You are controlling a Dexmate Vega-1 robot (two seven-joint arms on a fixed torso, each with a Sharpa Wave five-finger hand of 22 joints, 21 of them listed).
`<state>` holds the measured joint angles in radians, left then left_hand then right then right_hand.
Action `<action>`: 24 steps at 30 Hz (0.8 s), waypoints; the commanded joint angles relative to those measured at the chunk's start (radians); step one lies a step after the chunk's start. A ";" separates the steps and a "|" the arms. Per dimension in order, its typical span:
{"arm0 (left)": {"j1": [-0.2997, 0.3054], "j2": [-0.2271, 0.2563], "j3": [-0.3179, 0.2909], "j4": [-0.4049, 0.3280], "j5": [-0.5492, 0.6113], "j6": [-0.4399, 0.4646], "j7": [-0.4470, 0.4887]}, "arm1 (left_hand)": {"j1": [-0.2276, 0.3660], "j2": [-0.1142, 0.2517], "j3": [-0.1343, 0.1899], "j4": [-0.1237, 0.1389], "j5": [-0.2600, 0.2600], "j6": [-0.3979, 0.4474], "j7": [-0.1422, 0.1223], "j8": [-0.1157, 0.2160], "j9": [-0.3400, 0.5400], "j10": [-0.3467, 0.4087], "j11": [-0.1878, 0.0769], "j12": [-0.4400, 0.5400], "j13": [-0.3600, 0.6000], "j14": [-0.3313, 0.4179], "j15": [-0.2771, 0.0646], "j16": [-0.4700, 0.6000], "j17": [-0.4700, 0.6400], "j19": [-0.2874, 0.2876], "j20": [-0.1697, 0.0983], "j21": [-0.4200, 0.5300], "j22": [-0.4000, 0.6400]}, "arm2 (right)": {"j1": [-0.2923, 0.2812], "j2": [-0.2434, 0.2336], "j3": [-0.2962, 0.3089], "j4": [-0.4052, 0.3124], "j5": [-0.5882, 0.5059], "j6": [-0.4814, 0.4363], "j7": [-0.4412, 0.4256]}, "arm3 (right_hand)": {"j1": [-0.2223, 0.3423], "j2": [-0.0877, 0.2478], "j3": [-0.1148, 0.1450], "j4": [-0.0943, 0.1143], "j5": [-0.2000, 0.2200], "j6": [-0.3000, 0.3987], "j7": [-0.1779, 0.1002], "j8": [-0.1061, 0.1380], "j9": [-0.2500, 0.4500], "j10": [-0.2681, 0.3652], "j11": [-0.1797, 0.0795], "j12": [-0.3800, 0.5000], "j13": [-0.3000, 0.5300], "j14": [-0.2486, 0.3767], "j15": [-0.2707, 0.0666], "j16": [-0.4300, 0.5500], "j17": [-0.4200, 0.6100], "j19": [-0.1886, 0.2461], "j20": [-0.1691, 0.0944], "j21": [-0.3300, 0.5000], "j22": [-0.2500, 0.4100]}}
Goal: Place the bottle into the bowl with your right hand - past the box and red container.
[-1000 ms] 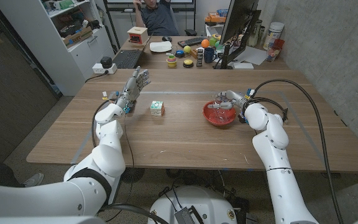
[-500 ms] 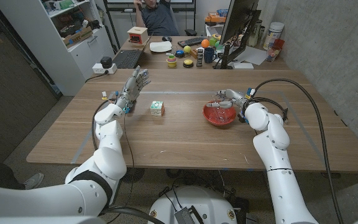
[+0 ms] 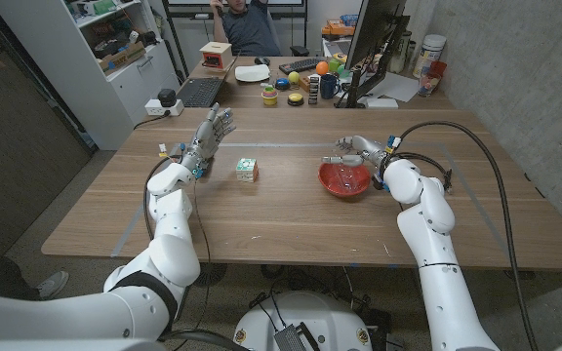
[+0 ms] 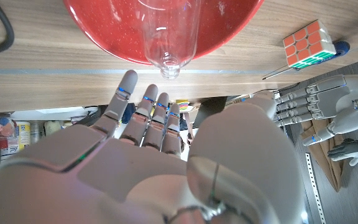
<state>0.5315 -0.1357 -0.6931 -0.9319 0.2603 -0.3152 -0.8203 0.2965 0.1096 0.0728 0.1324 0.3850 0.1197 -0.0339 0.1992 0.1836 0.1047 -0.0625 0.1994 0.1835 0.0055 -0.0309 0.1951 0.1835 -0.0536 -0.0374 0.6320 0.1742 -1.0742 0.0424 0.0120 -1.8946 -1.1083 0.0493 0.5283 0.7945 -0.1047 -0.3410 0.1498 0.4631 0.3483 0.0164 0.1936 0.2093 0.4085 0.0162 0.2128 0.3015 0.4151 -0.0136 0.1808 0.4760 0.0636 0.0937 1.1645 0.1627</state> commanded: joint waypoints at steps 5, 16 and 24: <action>0.028 -0.010 0.008 -0.054 -0.014 0.018 -0.006 | -0.004 0.001 -0.008 0.002 0.004 -0.002 0.006 0.000 0.004 0.000 0.007 0.000 0.005 0.008 -0.031 -0.006 0.002 0.006 -0.004 -0.003 0.005 | 0.010 0.015 -0.002 -0.016 0.017 0.025 -0.025 | -0.016 0.004 0.004 -0.002 0.007 0.004 0.000 0.009 0.001 0.003 0.006 0.010 -0.002 -0.013 -0.001 0.004 -0.010 -0.021 0.008 -0.023 0.001; 0.044 -0.018 0.013 -0.089 -0.023 0.030 -0.010 | -0.004 0.000 -0.010 0.002 0.004 -0.003 0.006 0.000 0.004 0.000 0.007 0.000 0.005 0.007 -0.030 -0.006 0.002 0.006 -0.003 -0.005 0.005 | 0.007 0.031 0.007 -0.040 0.045 0.046 -0.045 | -0.026 0.004 0.003 -0.003 0.009 0.005 0.006 0.010 0.001 -0.002 0.011 0.011 -0.007 -0.028 0.007 0.004 -0.026 -0.038 0.014 -0.052 0.001; 0.053 -0.018 0.014 -0.102 -0.031 0.034 -0.013 | -0.005 0.000 -0.012 0.002 0.003 -0.003 0.007 0.000 0.004 -0.002 0.007 -0.001 0.005 0.007 -0.030 -0.006 0.002 0.007 -0.003 -0.007 0.006 | 0.008 0.042 0.012 -0.052 0.064 0.069 -0.069 | -0.032 0.004 0.003 -0.003 0.010 0.004 0.008 0.010 0.001 0.000 0.012 0.014 -0.009 -0.030 0.008 0.006 -0.034 -0.036 0.014 -0.064 0.001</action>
<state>0.5716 -0.1510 -0.6817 -1.0086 0.2391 -0.2890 -0.8295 0.2965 0.1096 0.0645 0.1326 0.3850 0.1196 -0.0339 0.1993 0.1836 0.1005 -0.0583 0.1994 0.1835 0.0055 -0.0309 0.1951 0.1835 -0.0484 -0.0320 0.6282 0.1742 -1.0673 0.0711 0.0180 -1.9300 -1.0674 0.0909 0.4881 0.7728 -0.1038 -0.3372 0.1478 0.4630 0.3483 0.0162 0.2013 0.2093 0.4032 0.0216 0.2194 0.2922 0.3885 -0.0069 0.1809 0.4415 0.0327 0.1055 1.1053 0.1629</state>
